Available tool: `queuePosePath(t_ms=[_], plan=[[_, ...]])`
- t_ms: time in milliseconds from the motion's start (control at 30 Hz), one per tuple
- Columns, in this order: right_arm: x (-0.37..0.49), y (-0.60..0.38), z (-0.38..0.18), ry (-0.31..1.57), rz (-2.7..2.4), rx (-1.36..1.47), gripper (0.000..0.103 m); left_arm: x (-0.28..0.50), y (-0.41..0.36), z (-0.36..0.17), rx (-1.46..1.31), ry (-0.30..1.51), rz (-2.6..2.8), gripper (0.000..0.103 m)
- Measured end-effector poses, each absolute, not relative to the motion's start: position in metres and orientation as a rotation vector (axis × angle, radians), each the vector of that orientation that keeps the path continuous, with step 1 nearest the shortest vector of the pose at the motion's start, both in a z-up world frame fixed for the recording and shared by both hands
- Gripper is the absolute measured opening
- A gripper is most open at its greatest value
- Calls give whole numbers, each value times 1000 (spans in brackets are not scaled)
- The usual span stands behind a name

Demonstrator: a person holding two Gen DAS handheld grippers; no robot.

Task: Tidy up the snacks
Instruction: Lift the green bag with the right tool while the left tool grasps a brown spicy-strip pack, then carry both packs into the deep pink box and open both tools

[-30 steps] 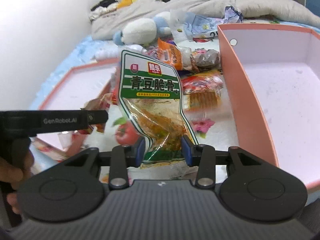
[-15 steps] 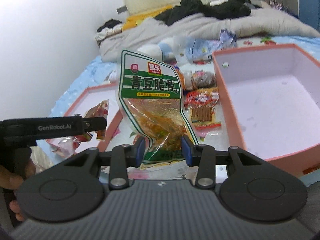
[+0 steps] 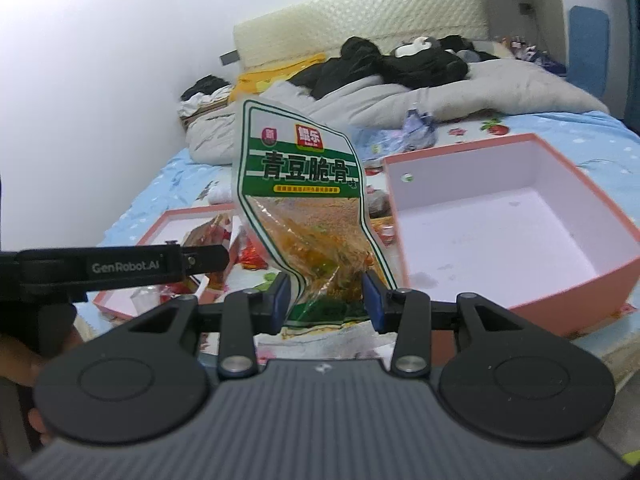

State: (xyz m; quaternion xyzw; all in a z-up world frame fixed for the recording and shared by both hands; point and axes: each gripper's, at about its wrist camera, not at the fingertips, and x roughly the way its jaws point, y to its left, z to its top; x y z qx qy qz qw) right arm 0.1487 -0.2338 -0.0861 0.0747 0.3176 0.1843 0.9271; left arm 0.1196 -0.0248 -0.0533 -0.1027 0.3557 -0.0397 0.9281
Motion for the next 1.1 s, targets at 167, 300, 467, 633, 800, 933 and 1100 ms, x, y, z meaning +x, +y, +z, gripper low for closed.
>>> queuePosePath(t_ms=[167,300,467,633,800,933,1100], plan=[[146,-257,-84,643,325,160,42,127,-53,-47,-206,718,-124,57],[146,-276,-85,642,286,169,42,137,-82,-43,-184,720,-195,58],[161,-298,-91,656,240,190,43,159,-111,-45,-157,744,-248,58],[187,-317,-97,656,212,212,43,194,-135,-50,-136,769,-276,58],[220,-336,-109,675,197,225,43,238,-157,-58,-116,792,-301,58],[242,-346,-121,695,180,222,43,273,-171,-68,-97,808,-318,59],[273,-355,-140,738,168,239,44,313,-184,-84,-90,837,-330,59]])
